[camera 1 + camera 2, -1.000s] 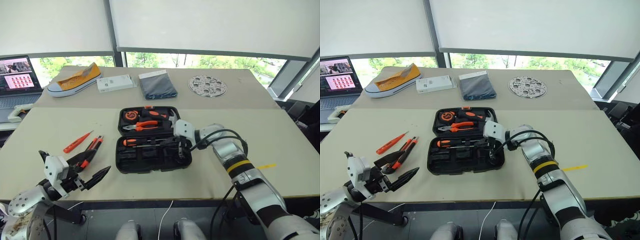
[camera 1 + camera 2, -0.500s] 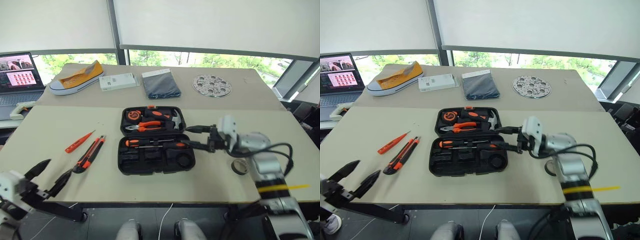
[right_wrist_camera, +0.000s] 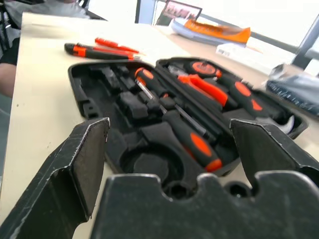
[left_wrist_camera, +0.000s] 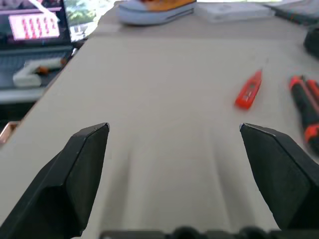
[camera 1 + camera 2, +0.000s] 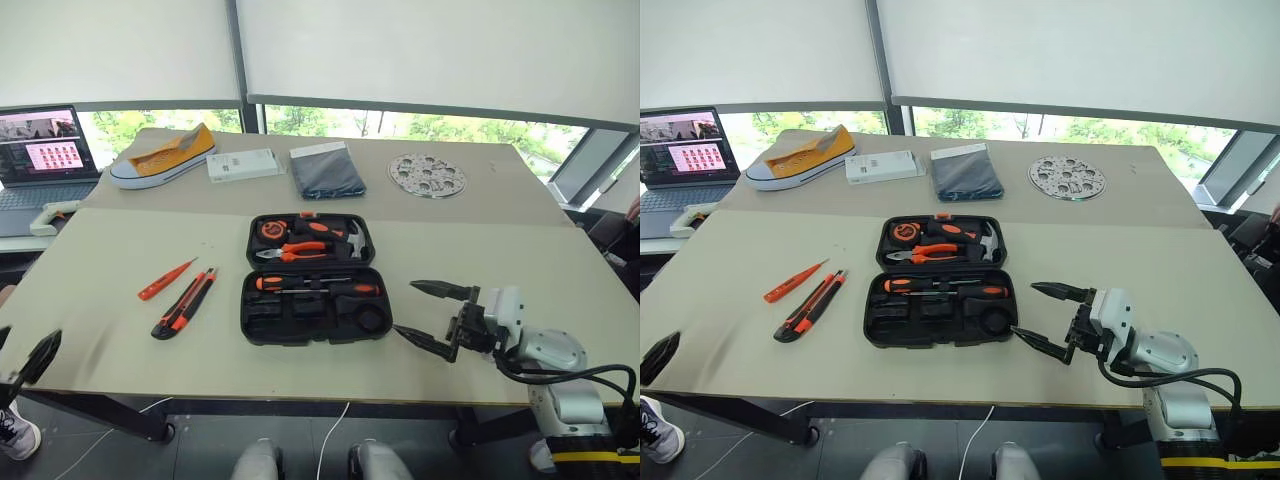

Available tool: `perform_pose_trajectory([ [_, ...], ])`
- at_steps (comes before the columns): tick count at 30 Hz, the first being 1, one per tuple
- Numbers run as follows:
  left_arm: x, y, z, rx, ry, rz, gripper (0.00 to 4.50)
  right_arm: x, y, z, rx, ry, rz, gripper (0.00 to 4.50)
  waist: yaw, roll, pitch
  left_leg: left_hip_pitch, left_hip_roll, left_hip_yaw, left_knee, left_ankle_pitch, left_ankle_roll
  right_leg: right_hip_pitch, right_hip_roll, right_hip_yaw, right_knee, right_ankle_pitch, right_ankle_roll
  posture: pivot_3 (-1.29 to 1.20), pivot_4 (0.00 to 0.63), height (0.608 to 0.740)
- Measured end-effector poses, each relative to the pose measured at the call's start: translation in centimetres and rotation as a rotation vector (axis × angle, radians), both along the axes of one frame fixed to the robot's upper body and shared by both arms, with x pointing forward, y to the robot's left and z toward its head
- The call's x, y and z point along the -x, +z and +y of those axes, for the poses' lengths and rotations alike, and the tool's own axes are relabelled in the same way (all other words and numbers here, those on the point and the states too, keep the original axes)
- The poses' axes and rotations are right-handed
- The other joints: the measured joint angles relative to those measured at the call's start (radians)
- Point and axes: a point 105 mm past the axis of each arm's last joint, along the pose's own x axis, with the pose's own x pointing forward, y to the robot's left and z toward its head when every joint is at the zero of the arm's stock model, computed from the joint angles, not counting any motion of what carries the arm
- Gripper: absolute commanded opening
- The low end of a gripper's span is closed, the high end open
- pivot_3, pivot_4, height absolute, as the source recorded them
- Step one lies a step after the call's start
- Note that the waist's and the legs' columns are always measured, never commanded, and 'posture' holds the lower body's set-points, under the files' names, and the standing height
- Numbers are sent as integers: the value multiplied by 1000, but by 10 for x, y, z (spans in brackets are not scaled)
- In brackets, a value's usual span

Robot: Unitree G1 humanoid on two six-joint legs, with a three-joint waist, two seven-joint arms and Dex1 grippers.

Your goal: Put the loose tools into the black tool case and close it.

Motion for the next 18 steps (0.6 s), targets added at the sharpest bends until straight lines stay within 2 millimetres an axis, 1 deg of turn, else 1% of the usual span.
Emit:
perform_pose_trajectory([
  [1, -14, 5, -10, -16, -44, 15, 4500, -1, 6, 3, -14, 5, -22, 4466, 0, 0, 0, 0, 0, 0, 0, 0, 0, 1, 1, 1, 0, 0, 0, 0, 150, 740],
  [3, -35, 7, -22, -24, -89, 48, 4500, -4, 15, 7, -26, 11, -45, 4466, 0, 0, 0, -1, -1, 2, 0, 1, 1, 2, 2, 2, 0, 1, -1, 0, 150, 740],
  [5, -61, 3, -37, -42, -153, 109, 4500, -6, 20, 9, -37, 1, -53, 4466, -1, 0, 0, -1, -2, 2, 0, 3, 5, 2, 3, 1, 1, 4, 0, 0, 150, 740],
  [6, -70, 0, -43, -54, -180, 134, 4500, -8, 23, 12, -41, 8, -58, 4466, -1, 0, 0, -2, -2, 3, 0, 5, 8, 1, 3, 1, 0, 6, -1, 0, 150, 740],
  [7, -85, -4, -52, -63, -210, 168, 4500, -8, 26, 15, -43, 15, -58, 4466, 0, 0, 0, -2, -2, 3, 0, 5, 8, 1, 4, 1, 1, 6, -2, 0, 150, 740],
  [8, -96, -8, -56, -67, -221, 201, 4500, -7, 27, 18, -44, 25, -57, 4466, 0, 0, 0, -3, -2, 3, 0, 5, 8, 1, 4, 1, 0, 5, -2, 0, 150, 740],
  [11, -108, -18, -60, -83, -235, 268, 4500, -7, 25, 20, -44, 29, -43, 4466, -10, -1, 0, -4, -2, 3, 0, 2, 6, 0, 5, 2, 0, 4, 0, 0, 150, 740],
  [12, -115, -23, -60, -103, -235, 297, 4500, -8, 25, 20, -45, 27, -36, 4466, -12, -1, 0, -4, -2, 3, 0, 1, 6, 0, 4, 2, 0, 4, 0, 0, 150, 740],
  [13, -123, -24, -62, -119, -229, 310, 4500, -8, 26, 21, -47, 29, -38, 4466, -12, -1, 0, -5, -3, 3, 0, 1, 6, 0, 5, 2, 0, 4, 1, 0, 150, 740],
  [16, -136, -28, -66, -131, -237, 332, 4500, -11, 31, 22, -53, 24, -52, 4466, -13, -1, 0, -5, -4, 3, 0, 1, 7, 0, 4, 2, 0, 3, 2, 0, 150, 740],
  [18, -137, -29, -67, -128, -250, 343, 3970, -10, 32, 23, -53, 26, -56, 4500, -12, -1, 0, -4, -4, 3, 0, 1, 7, 1, 3, 2, 0, 3, 2, 0, 150, 740],
])
